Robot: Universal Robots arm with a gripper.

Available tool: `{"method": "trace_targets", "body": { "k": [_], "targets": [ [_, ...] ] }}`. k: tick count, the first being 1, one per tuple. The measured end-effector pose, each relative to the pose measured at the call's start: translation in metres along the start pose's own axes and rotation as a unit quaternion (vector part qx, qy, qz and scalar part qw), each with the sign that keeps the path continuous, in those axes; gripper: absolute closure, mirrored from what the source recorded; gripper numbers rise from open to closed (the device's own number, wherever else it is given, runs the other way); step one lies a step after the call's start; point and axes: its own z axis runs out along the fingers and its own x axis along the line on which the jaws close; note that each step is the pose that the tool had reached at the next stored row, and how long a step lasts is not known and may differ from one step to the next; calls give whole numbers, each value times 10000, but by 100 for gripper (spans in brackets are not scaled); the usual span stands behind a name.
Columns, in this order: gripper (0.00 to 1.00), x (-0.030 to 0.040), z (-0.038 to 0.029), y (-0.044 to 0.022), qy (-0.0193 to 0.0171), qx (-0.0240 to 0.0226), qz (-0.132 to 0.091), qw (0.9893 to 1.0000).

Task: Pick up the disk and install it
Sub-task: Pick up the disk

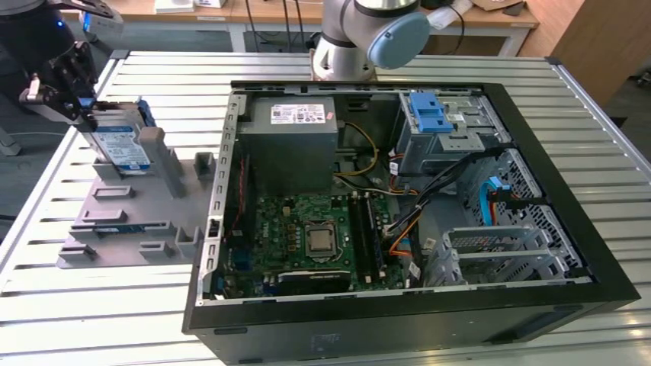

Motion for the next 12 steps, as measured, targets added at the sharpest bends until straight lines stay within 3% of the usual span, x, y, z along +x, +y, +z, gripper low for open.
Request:
{"method": "trace_targets", "body": {
  "k": [3, 12],
  "targets": [
    [64, 0, 0, 0, 0, 0, 0, 10000],
    [64, 0, -2, 0, 0, 0, 0, 10000]
  ]
}}
